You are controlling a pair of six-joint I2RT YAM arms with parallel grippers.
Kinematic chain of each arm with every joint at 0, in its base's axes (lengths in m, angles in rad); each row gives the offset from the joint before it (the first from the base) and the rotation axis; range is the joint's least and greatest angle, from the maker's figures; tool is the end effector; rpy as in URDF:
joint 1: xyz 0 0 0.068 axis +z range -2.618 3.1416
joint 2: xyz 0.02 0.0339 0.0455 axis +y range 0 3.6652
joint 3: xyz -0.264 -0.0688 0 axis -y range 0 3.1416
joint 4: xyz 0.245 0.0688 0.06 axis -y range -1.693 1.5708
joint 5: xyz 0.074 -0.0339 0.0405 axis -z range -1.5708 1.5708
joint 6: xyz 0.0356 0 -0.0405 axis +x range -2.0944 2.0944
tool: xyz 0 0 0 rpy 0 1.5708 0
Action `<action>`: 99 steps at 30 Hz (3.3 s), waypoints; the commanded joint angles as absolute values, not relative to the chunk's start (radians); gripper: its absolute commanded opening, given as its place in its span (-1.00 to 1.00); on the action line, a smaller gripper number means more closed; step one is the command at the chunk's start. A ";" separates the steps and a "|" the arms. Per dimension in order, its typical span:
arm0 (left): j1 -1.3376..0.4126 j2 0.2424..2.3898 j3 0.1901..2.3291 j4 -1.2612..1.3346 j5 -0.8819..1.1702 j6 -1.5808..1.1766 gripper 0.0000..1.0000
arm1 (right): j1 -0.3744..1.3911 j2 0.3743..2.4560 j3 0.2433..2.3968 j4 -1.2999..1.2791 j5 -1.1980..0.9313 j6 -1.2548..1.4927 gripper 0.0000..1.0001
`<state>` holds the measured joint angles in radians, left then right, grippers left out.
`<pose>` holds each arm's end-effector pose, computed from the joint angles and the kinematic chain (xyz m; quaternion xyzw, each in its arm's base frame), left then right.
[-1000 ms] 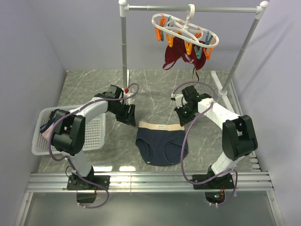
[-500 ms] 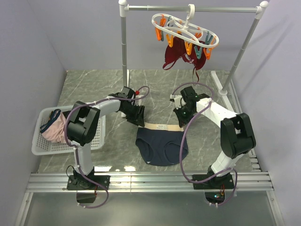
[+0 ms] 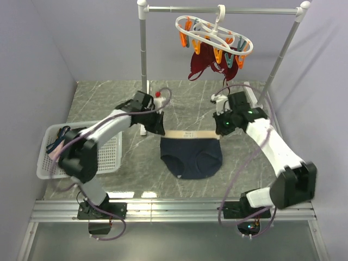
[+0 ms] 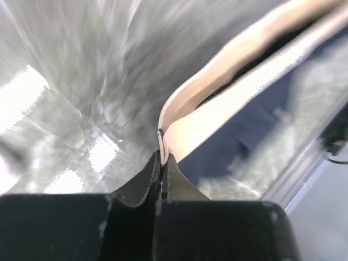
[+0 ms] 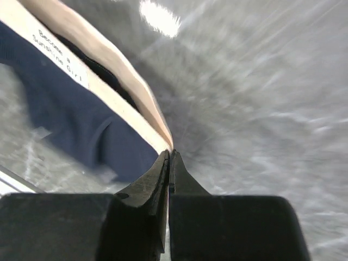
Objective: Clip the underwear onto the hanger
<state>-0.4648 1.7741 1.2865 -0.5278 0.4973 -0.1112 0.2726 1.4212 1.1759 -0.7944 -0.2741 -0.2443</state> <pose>0.3262 -0.1825 0.2208 0.2304 0.9057 -0.3024 0.1875 0.2745 0.0867 0.2799 -0.2790 0.9150 0.1355 0.2581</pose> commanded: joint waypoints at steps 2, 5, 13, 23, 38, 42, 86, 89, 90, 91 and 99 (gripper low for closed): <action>-0.474 1.458 1.295 -0.529 0.552 -0.022 -0.99 | 0.255 1.178 1.244 -0.853 -0.284 -0.285 -1.00; -0.485 1.312 1.237 -0.516 0.574 0.032 -0.99 | 0.253 1.062 1.238 -0.876 -0.278 -0.310 -1.00; -0.541 1.028 1.104 -0.586 0.623 0.106 -0.99 | 0.255 0.779 1.195 -0.926 -0.336 -0.337 -1.00; -0.546 1.095 1.091 -0.655 0.592 0.075 -0.99 | 0.256 0.830 1.057 -0.803 -0.359 -0.305 -1.00; -0.493 1.809 1.326 -0.311 0.515 0.078 -0.99 | 0.213 1.359 0.925 -0.262 -0.098 -0.149 -1.00; -0.462 1.934 1.423 -0.289 0.508 0.100 -0.99 | 0.175 1.488 0.997 -0.222 -0.083 -0.115 -1.00; -0.580 1.637 1.264 0.593 0.490 -0.041 0.99 | -0.083 1.054 1.386 -0.432 -0.337 -0.008 0.91; -0.614 1.738 1.325 0.695 0.524 -0.101 0.99 | -0.165 1.146 1.500 -0.521 -0.469 -0.002 0.89; -0.618 1.794 1.350 0.739 0.538 -0.150 0.99 | -0.198 1.164 1.521 -0.531 -0.501 0.036 0.89; -0.627 1.821 1.402 0.756 0.558 -0.175 0.99 | -0.224 1.196 1.537 -0.526 -0.544 0.082 0.89; -0.730 2.014 1.503 1.081 0.496 -0.186 0.99 | -0.305 1.275 1.586 -0.323 -0.719 0.192 0.81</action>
